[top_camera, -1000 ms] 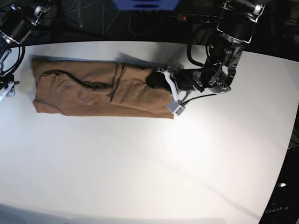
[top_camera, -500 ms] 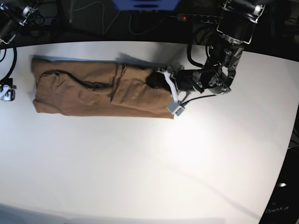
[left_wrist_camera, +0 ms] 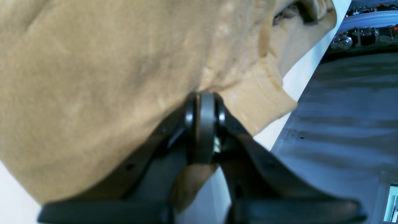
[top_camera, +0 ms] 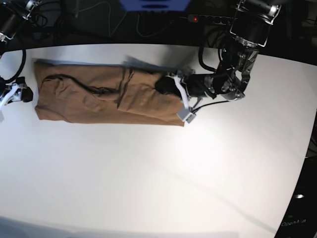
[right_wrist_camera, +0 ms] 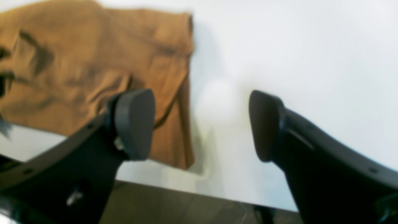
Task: Fold the T-shirt properly
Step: 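Open the right gripper and move it off the strip end, then lower the right gripper onto the strip end and grasp it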
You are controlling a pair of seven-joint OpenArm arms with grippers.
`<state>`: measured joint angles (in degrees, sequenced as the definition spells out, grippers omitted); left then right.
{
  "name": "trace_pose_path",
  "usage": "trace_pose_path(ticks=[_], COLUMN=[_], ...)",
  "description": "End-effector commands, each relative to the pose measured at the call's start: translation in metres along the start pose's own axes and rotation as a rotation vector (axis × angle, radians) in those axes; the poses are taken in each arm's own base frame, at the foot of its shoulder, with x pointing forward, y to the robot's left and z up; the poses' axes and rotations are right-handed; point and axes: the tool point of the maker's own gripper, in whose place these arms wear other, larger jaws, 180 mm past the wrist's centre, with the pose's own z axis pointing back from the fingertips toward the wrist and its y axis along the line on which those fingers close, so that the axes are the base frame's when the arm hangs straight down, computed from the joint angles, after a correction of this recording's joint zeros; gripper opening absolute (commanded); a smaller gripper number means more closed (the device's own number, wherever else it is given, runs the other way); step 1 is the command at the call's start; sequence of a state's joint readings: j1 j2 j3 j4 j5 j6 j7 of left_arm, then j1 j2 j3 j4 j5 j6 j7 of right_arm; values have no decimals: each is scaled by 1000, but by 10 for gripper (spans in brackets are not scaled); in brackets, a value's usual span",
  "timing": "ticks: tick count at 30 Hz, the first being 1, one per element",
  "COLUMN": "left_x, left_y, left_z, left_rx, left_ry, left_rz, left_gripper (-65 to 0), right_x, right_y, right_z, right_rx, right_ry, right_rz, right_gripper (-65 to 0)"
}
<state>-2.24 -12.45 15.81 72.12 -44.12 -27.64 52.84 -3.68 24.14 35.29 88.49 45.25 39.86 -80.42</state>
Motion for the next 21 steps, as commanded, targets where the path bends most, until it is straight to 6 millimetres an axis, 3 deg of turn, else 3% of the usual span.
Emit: trace_pose_path(ticks=[1, 5, 15, 21], left_x=[-18, -18, -18, -20], left_y=[28, 28, 27, 27], left_z=[7, 7, 7, 7], left_rx=[123, 123, 121, 119], left_ry=[99, 99, 97, 99], left_rz=[-15, -15, -11, -7], left_gripper=[-623, -623, -623, -623], right_x=[7, -9, -27, -19], right_y=[-4, -4, 21, 26], right_z=[2, -11, -43, -47], right_rx=[0, 36, 131, 141], right_ry=[-22, 24, 117, 83], right_rz=[-2, -53, -35, -18], right_gripper=[-186, -186, -186, -186])
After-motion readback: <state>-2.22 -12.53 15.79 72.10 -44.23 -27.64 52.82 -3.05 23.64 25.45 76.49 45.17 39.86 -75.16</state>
